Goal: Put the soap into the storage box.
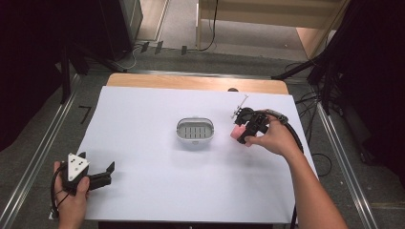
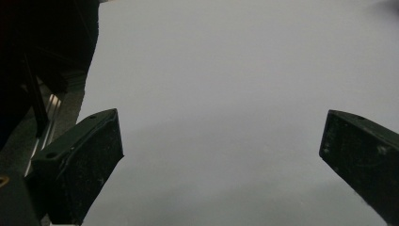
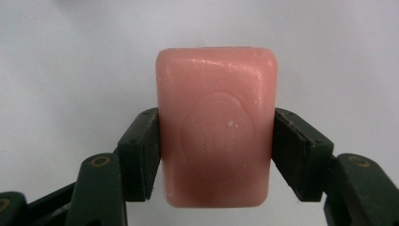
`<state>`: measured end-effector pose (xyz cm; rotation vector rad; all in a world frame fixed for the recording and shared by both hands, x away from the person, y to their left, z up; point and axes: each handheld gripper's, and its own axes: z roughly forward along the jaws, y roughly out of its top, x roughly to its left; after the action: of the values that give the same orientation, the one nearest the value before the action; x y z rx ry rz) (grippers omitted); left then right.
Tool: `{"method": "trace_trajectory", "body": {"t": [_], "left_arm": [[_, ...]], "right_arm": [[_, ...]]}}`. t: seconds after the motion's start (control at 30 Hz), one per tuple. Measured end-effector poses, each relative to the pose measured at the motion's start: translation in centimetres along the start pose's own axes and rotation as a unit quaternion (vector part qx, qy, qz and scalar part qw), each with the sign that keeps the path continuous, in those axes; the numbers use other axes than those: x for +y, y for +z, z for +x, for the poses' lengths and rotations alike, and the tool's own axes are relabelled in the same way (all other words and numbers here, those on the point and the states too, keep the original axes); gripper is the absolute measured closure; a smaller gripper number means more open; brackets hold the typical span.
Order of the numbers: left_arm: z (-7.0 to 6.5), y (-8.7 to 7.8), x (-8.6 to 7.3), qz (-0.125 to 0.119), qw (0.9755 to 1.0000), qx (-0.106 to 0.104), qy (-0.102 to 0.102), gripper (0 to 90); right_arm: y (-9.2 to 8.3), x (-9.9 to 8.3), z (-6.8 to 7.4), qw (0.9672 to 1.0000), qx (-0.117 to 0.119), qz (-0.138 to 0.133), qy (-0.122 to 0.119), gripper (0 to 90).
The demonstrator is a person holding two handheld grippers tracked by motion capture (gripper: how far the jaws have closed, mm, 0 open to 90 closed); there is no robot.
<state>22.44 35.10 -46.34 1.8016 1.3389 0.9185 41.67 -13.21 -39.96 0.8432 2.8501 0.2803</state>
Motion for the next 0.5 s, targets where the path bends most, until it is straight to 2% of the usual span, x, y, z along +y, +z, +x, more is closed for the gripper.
{"method": "trace_trajectory", "body": {"t": [0.1, 0.13, 0.17, 0.27, 0.5], "left_arm": [[0.0, 0.0, 0.0, -0.001, 1.0000, 0.000, 0.000, 0.5], [0.0, 0.0, 0.0, -0.001, 1.0000, 0.000, 0.000, 0.5], [0.0, 0.0, 0.0, -0.001, 1.0000, 0.000, 0.000, 0.5], [0.0, 0.0, 0.0, -0.001, 1.0000, 0.001, -0.001, 0.5], [0.0, 0.0, 0.0, -0.001, 1.0000, 0.001, -0.001, 0.5]], "right_arm": [[0.0, 0.3, 0.3, 0.9999, -0.003, 0.001, -0.013, 39.2], [0.0, 0.5, 0.6, 0.9994, 0.005, 0.003, -0.035, 39.1], [0.0, 0.5, 0.6, 0.9994, 0.005, 0.003, -0.035, 39.1], [-0.2, 1.1, 1.1, 0.9978, 0.014, 0.005, -0.064, 39.2], [-0.8, 2.3, 1.5, 0.9971, 0.018, 0.001, -0.073, 39.2]]}}
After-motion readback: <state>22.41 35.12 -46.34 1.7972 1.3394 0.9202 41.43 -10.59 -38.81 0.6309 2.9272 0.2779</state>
